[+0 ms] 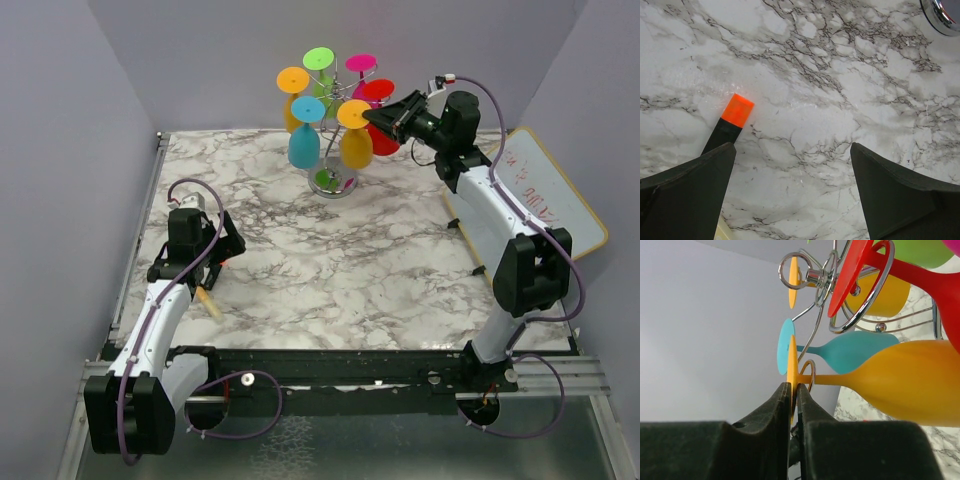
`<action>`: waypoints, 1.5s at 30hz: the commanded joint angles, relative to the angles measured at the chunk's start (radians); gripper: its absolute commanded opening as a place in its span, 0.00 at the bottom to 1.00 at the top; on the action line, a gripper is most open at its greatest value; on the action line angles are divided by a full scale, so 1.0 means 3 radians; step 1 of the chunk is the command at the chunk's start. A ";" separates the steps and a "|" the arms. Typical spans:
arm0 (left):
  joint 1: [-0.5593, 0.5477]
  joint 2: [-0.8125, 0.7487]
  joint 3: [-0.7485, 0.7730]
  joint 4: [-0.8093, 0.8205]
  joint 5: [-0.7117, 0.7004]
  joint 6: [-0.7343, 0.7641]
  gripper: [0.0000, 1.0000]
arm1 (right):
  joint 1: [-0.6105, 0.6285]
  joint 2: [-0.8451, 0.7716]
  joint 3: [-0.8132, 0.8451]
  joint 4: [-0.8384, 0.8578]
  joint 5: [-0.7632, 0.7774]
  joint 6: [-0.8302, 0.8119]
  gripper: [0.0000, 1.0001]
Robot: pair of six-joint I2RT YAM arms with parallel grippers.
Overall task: Take the wine glass off the wine glass rack
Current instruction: Pick up the wine glass from the wine rack.
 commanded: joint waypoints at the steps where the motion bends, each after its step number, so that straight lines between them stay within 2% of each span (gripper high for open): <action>1: 0.0012 -0.0039 0.0070 -0.0044 -0.0046 0.0036 0.99 | 0.0011 -0.0126 -0.0047 0.0121 -0.0076 0.0066 0.12; 5: 0.0012 -0.0039 0.0073 -0.0043 -0.0046 0.0032 0.99 | 0.0010 -0.0110 -0.0023 0.0038 -0.0082 0.0203 0.12; 13: 0.0012 -0.0042 0.0074 -0.0044 -0.0065 0.0030 0.99 | 0.0030 -0.0136 -0.0084 0.0025 -0.0032 0.0476 0.01; 19: 0.0012 -0.0039 0.0076 -0.0044 -0.0062 0.0025 0.99 | 0.0179 -0.0120 0.0123 -0.0341 0.0145 0.0389 0.01; 28: 0.0012 -0.0006 0.0073 -0.0023 -0.0006 0.0019 0.99 | 0.0213 -0.0233 0.0063 -0.0451 0.0402 0.0462 0.00; 45: 0.0011 0.0091 0.0063 0.0019 0.0123 0.0023 0.99 | 0.0302 -0.0067 0.0292 -0.0512 0.0545 0.0486 0.00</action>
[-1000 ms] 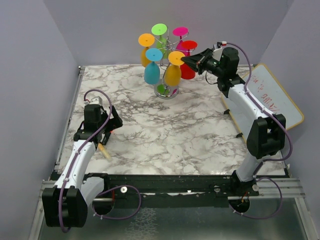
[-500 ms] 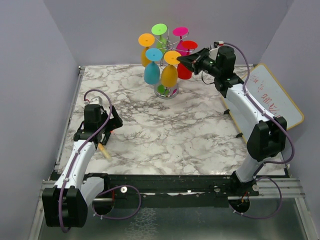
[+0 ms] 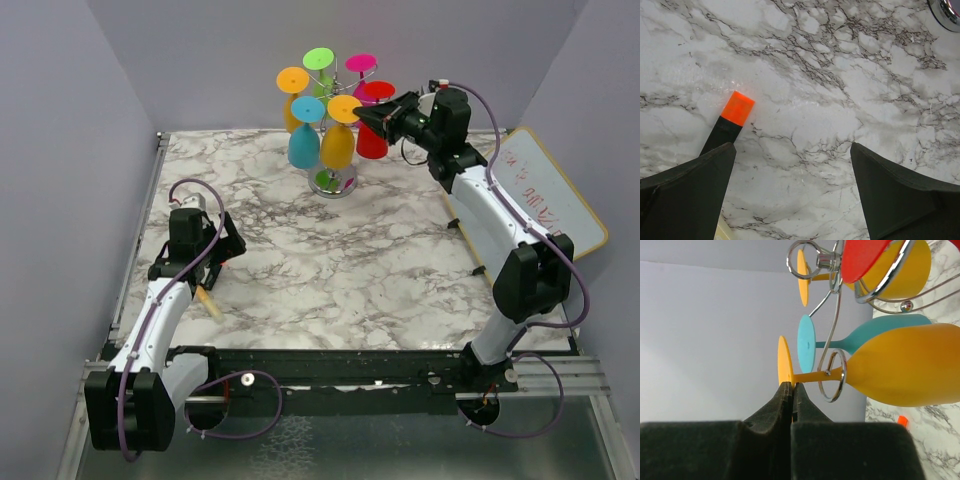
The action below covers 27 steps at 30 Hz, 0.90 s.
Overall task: Take the wine glass off the wine glass rack
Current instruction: Pick up the wine glass from the wine rack.
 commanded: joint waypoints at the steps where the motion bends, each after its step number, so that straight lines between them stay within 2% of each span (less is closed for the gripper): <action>1: 0.0011 0.0040 0.0068 0.0032 0.0108 0.0025 0.99 | 0.0049 0.0045 0.0167 -0.0097 0.0126 -0.0073 0.00; 17: 0.0011 -0.0011 0.0058 0.0053 0.0167 0.0055 0.99 | 0.0055 0.0154 0.0431 -0.0364 0.0662 -0.0013 0.01; 27: 0.0010 -0.0022 0.0052 0.0050 0.0261 0.0058 0.99 | 0.0029 -0.0033 0.0080 -0.0188 0.0786 0.0140 0.01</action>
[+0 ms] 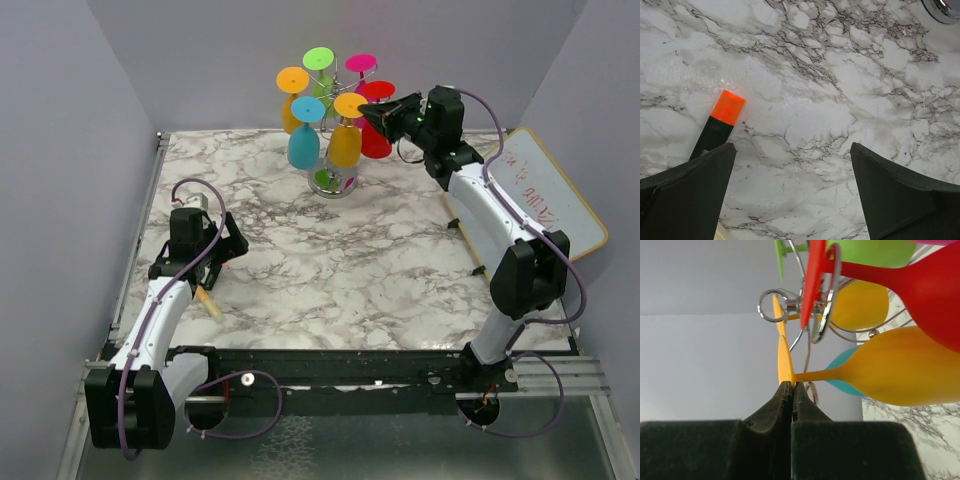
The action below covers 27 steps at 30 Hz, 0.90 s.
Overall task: Take the wine glass off the wine glass rack
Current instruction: Pick up the wine glass from the wine rack.
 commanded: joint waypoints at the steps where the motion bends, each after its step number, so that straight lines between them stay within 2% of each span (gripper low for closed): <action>1: 0.0007 -0.0054 0.0048 0.0031 0.0141 0.0042 0.99 | -0.0010 -0.0123 -0.0104 0.0102 0.0125 0.0076 0.01; 15: 0.0008 -0.0062 0.0036 0.0034 0.0106 0.0002 0.99 | -0.0081 -0.0418 -0.0557 0.0497 0.0053 0.0382 0.00; 18: 0.0008 -0.0072 0.0025 0.0050 0.0119 -0.0020 0.99 | -0.0087 -0.0478 -0.0771 0.0760 -0.0030 0.0524 0.00; 23: 0.0012 -0.0021 -0.0018 0.0217 0.0481 -0.0057 0.99 | -0.0087 -0.0582 -0.0935 0.0797 -0.0051 0.0585 0.01; 27: 0.0010 -0.0157 -0.0140 0.0364 0.0484 -0.0215 0.99 | -0.0092 -0.0712 -0.1102 0.0825 0.0028 0.0608 0.00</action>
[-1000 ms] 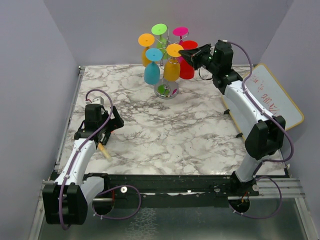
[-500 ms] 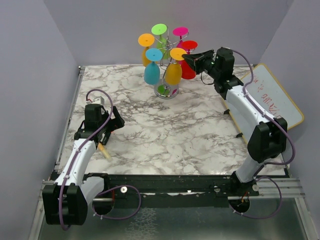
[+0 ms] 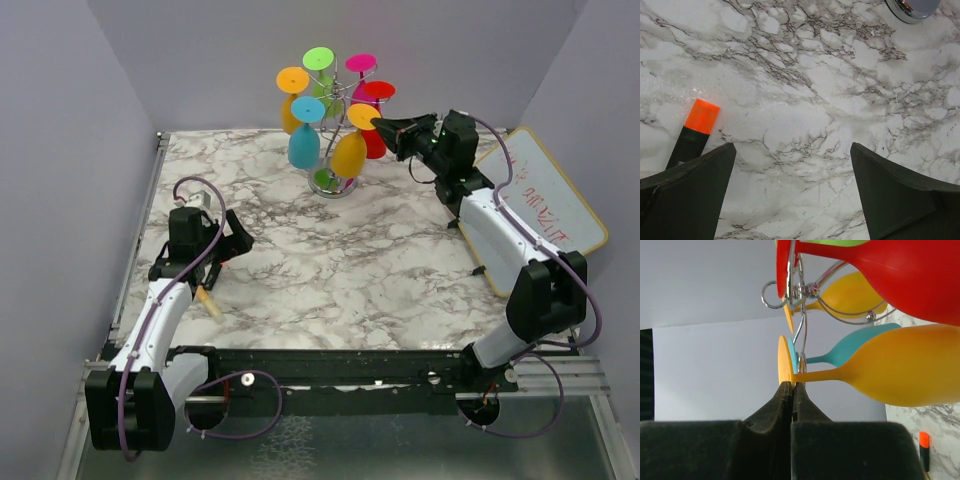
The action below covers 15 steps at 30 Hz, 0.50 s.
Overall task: Take the wine glass off the wine glass rack
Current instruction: Pick up the wine glass from the wine rack, then place the wine glass at the center of the board.
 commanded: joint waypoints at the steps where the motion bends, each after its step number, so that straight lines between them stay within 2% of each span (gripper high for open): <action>1: 0.0011 -0.0233 -0.0183 0.0298 0.0199 -0.0160 0.99 | -0.0009 -0.0208 -0.0175 0.0221 -0.0014 0.0113 0.00; 7: 0.0012 -0.0521 -0.0363 0.0551 0.0430 -0.0193 0.99 | -0.0017 -0.0354 -0.0449 0.0435 -0.0112 0.0140 0.01; 11: 0.0010 -0.0544 -0.0387 0.0656 0.0487 -0.0140 0.99 | -0.0020 -0.0484 -0.0468 0.0326 -0.0127 -0.0367 0.01; 15: 0.0013 -0.0630 -0.0407 0.0656 0.0422 -0.0070 0.99 | -0.0019 -0.0611 -0.0650 0.0343 -0.0226 -0.0563 0.01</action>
